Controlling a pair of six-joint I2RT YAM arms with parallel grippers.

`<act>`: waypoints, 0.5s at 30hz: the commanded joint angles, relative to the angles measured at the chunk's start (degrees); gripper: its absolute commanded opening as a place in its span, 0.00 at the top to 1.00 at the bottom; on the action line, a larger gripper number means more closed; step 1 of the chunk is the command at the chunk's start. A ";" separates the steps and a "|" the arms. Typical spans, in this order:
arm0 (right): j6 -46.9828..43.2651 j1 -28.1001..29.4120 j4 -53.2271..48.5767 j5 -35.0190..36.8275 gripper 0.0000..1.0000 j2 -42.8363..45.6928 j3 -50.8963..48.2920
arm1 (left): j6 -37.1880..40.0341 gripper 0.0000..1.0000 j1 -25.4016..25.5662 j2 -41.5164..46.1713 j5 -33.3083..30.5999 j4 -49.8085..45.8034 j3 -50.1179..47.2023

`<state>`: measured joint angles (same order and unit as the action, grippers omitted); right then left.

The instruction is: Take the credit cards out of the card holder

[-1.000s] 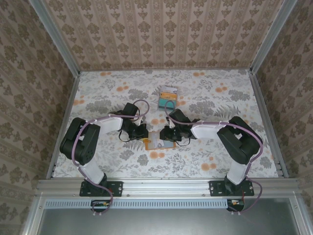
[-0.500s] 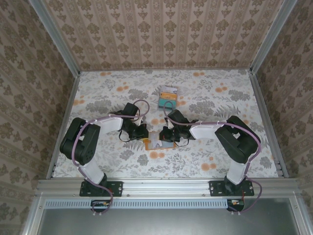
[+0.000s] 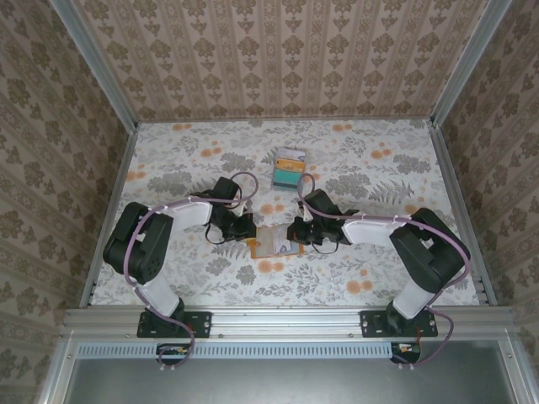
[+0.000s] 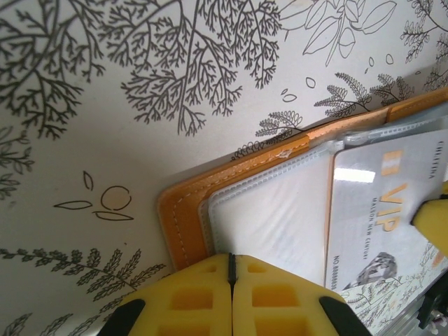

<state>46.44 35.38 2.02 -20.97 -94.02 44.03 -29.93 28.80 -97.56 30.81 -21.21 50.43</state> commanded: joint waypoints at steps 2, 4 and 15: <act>-2.56 -0.31 -6.11 2.53 0.99 4.05 0.50 | 1.46 0.94 0.21 0.45 -0.67 -2.59 1.17; -3.99 -0.31 -8.28 2.45 0.99 5.46 2.08 | 1.52 0.94 0.21 1.24 -0.64 -3.16 1.78; -20.17 -0.39 -29.84 9.95 1.00 10.57 17.83 | 1.84 0.57 -0.14 9.49 -1.16 -9.44 8.20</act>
<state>34.06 35.27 -18.65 -15.46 -85.27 57.41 -28.82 28.84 -91.70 29.98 -27.40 56.01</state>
